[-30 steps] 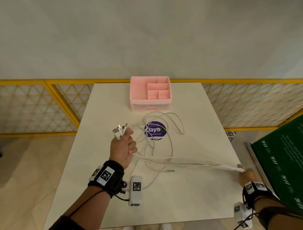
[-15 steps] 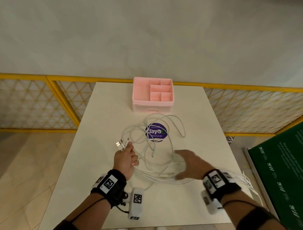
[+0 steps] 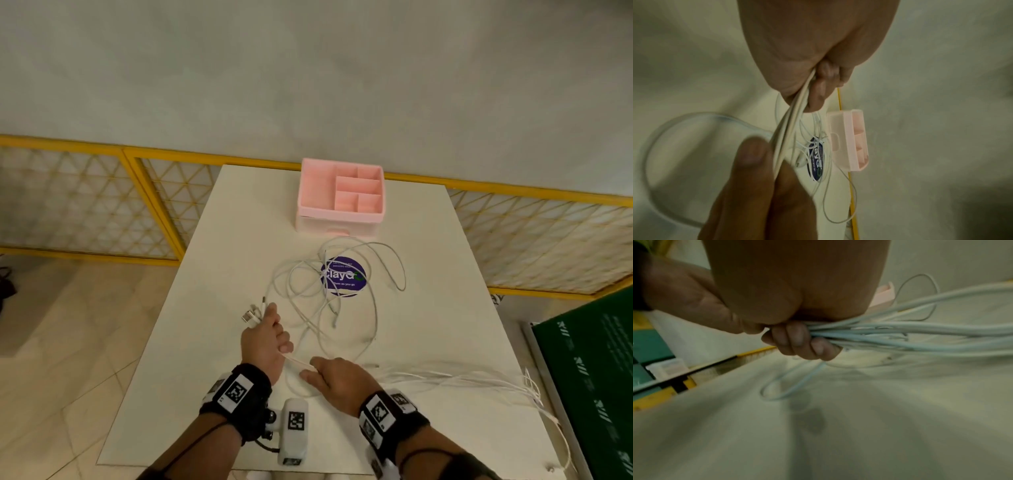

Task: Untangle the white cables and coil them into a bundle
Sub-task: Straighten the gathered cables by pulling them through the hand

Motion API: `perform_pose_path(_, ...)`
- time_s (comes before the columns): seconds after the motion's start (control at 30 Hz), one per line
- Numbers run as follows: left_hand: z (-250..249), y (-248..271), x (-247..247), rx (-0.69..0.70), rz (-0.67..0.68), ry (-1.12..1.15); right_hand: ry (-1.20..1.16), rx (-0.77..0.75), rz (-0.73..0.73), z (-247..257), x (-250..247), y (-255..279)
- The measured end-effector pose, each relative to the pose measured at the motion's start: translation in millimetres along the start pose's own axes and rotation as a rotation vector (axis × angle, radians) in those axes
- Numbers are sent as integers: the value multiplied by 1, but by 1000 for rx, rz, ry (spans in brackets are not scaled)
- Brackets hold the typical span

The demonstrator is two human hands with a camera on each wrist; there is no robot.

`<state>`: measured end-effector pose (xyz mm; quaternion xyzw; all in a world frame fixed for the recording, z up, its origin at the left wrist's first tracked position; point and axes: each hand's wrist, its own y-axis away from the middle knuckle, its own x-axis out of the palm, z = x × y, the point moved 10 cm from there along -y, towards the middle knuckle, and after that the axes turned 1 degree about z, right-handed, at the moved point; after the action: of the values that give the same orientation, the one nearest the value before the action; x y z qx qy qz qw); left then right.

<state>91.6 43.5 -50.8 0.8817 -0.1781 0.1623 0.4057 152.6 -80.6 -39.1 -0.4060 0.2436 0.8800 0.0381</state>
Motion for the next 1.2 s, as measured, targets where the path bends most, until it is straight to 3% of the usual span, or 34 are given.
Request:
perform_pose_path(0.13, -3, -4, -15, 34, -36, -71, -20, 104, 59, -37, 4, 20)
perform_pose_path(0.23, 4, -4, -15, 2, -35, -87, -174, 146, -197, -58, -29, 24)
perform_pose_path(0.33, 7, -3, -10, -12, -29, -93, -111, 220, -427, -73, -59, 12)
perform_pose_path(0.47, 2, 2, 2, -2, 3, -79, -66, 322, -244, -79, -48, -18)
perform_pose_path(0.53, -3, 5, 8, 9, 15, -67, -80, 330, -221, -76, -46, -26)
perform_pose_path(0.7, -18, 12, 23, 57, 78, -70, -391, 298, -640, -66, -113, -14)
perform_pose_path(0.8, -23, 13, 32, 83, 130, -68, -499, 191, -862, -47, -169, 0)
perform_pose_path(0.87, -28, 16, 39, 103, 156, -59, -570, 88, -934, -26, -197, 5)
perform_pose_path(1.0, -38, 24, 55, 154, 226, -53, -712, -113, -859, 21, -208, 7)
perform_pose_path(1.2, -52, 29, 71, 206, 301, -28, -656, -208, -627, 52, -162, -2)
